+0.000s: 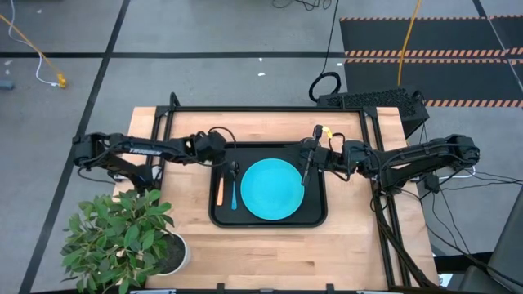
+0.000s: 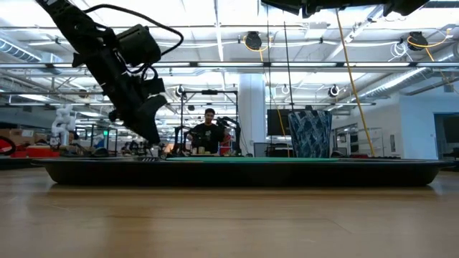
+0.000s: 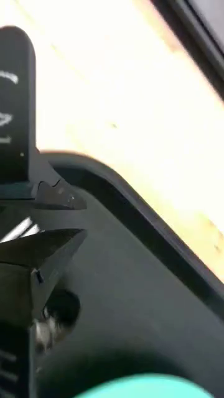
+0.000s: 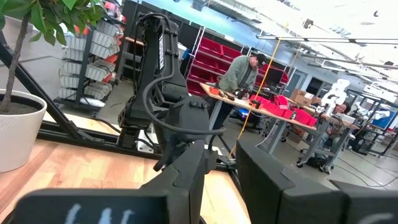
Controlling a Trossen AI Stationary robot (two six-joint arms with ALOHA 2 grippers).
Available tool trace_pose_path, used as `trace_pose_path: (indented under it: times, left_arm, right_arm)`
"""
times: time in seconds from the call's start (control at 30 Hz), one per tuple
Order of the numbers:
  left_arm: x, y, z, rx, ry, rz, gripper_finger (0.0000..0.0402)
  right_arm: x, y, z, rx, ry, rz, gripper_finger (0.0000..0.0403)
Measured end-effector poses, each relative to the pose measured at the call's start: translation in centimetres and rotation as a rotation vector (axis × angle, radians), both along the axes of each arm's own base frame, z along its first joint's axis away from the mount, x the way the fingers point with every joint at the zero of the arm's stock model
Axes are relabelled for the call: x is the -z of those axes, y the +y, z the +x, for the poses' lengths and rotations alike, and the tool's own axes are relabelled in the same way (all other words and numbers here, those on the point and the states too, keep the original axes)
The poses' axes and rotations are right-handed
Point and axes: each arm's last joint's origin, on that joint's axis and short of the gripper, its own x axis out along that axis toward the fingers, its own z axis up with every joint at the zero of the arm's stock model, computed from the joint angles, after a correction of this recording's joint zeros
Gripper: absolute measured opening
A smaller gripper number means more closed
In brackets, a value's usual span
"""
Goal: Pick and place plate/cup/fork/spoon on tray
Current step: Adjust the orange fork on the black serving tray
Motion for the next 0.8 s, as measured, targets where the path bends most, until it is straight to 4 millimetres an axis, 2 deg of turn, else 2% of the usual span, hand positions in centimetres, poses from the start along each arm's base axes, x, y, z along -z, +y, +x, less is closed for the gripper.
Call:
trace_pose_path:
  times: [0.23, 0.8]
  left_arm:
    - [0.98, 0.21, -0.73, -0.032, 0.084, -0.076, 0.0063]
    - [0.96, 0.41, -0.78, -0.026, 0.07, -0.107, 0.0062]
  right_arm:
    - [0.0, 0.0, 0.0, 0.0, 0.0, 0.0, 0.0086]
    - [-0.08, 0.0, -0.01, 0.0, -0.008, 0.001, 0.0086]
